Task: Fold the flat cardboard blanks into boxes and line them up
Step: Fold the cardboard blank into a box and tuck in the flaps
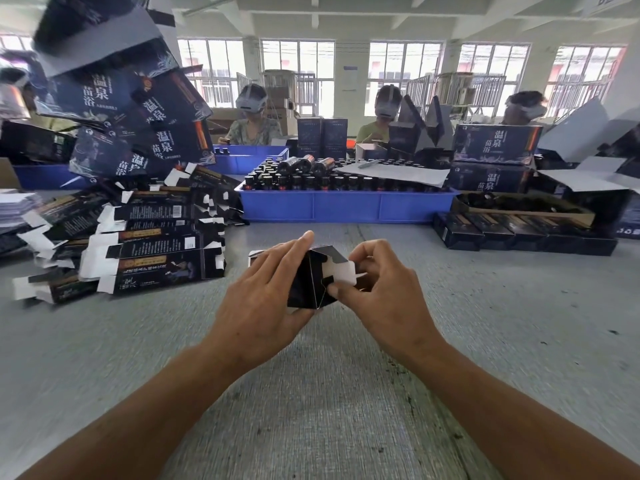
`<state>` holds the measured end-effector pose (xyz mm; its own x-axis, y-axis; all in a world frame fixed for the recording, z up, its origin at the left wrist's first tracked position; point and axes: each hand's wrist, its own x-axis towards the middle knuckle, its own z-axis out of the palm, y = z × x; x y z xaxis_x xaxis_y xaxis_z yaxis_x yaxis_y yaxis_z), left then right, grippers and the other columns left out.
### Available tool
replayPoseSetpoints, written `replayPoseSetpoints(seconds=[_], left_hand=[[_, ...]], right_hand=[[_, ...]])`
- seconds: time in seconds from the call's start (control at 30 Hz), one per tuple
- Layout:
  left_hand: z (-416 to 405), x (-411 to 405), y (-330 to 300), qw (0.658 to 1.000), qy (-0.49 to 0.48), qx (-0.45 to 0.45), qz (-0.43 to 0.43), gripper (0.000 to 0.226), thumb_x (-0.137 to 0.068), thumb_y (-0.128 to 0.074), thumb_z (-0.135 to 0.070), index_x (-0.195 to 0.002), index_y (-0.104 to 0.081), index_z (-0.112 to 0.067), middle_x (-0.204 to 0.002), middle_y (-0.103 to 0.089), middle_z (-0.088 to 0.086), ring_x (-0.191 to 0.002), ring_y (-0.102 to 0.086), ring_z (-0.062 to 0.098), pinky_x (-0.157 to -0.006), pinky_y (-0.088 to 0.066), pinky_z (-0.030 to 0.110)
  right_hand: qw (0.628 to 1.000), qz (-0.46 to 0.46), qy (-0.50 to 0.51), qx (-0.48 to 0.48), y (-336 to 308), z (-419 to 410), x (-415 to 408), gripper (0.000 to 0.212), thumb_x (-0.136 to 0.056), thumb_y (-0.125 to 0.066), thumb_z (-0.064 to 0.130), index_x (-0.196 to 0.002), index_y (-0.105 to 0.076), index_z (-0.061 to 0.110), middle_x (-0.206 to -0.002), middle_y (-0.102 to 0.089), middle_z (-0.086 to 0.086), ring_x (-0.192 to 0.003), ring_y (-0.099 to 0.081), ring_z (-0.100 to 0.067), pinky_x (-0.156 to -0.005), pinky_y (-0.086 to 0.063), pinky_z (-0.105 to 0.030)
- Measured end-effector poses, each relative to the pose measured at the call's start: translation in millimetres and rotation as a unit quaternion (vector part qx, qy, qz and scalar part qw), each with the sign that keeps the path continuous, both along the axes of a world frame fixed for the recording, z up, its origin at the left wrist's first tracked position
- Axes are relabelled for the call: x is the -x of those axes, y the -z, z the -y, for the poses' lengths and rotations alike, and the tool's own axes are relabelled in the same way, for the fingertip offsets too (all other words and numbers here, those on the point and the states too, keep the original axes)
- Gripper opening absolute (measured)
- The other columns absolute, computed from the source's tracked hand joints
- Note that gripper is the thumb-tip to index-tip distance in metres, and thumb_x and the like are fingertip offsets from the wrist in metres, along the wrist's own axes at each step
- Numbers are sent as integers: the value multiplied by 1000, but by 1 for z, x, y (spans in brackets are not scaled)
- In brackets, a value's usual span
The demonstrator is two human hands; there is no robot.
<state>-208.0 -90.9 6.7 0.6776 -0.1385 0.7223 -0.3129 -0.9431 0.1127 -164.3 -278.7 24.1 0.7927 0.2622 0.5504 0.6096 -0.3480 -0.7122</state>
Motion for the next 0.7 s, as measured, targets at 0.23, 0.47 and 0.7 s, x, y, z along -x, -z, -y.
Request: replayPoseSetpoints(seconds=[0.23,0.47,0.7], left_hand=[[-1,-1,0,997,4,-75,22,70,-83,-72,-43,-144,-41,-32,-144,-49,11,-124,-54,31,-86,-57,44],[-2,-2,1,996,-1,-89,25,57,-84,-68,-44,-135,-49,-31,-142,-51,13,-122,-55,33,-83,-58,44],[-2,-1,0,997,2,-70,29,56,-83,-70,-44,-132,-49,-29,-142,-52,12,-122,-55,32,-81,-57,44]], right_hand=[[1000,4,1,-14,-1,-1,1,37,-85,-79,23,-98,-48,38,-98,-70,13,-83,-70,0,-70,-59,-19],[998,-33,-4,-50,0,-2,0,37,-86,-79,20,-95,-47,37,-103,-72,8,-80,-71,-1,-65,-56,-16],[998,-32,-49,-11,0,-1,1,22,-86,-78,19,-104,-67,25,-98,-72,15,-89,-69,2,-75,-57,-17]])
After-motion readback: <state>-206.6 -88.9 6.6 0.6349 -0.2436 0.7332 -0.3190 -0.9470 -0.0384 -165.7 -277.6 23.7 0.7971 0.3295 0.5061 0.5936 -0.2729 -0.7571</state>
